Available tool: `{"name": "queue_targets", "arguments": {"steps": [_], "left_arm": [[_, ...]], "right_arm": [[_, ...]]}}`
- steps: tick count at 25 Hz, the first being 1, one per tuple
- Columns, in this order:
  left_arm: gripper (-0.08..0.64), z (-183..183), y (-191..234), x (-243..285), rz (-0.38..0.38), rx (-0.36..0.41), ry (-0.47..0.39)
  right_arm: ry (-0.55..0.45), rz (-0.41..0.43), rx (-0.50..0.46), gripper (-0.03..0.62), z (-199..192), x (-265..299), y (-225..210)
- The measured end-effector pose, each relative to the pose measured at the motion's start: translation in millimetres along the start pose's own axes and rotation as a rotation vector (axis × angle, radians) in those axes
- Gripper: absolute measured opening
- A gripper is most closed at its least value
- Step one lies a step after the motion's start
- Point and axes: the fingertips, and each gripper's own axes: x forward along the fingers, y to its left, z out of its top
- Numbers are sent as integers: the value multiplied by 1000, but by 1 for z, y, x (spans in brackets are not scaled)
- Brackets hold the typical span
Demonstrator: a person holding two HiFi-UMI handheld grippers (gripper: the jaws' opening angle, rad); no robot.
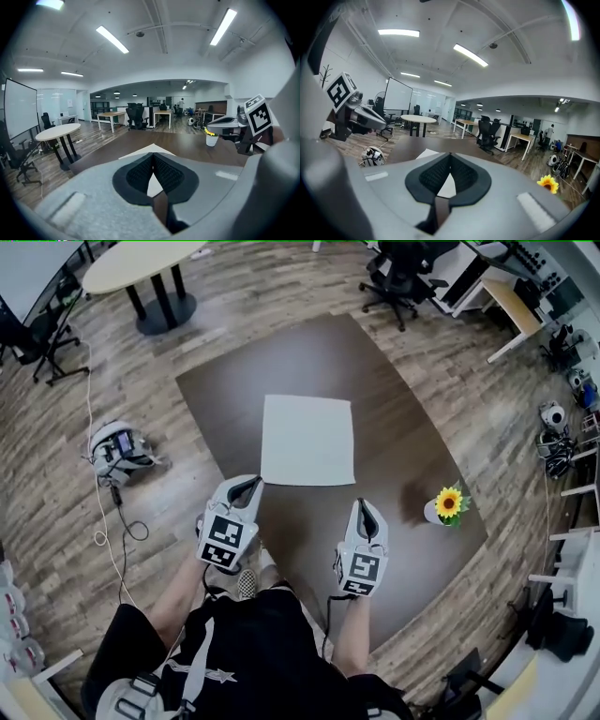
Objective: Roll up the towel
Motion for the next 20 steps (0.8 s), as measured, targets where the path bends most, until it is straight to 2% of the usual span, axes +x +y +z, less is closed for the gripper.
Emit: {"name": "queue_targets", "arguments": {"steps": [12,16,20], "left_arm": [[11,-69,20,93,-32,-59,189],[11,-92,19,111,-61,-25,244],[11,-104,13,122,-139,89,309]], "right_arm": [[194,124,-11,5,-83,102,0],[240,232,-97,5,-104,119,12],[297,376,-275,5,-128,123,20]]}}
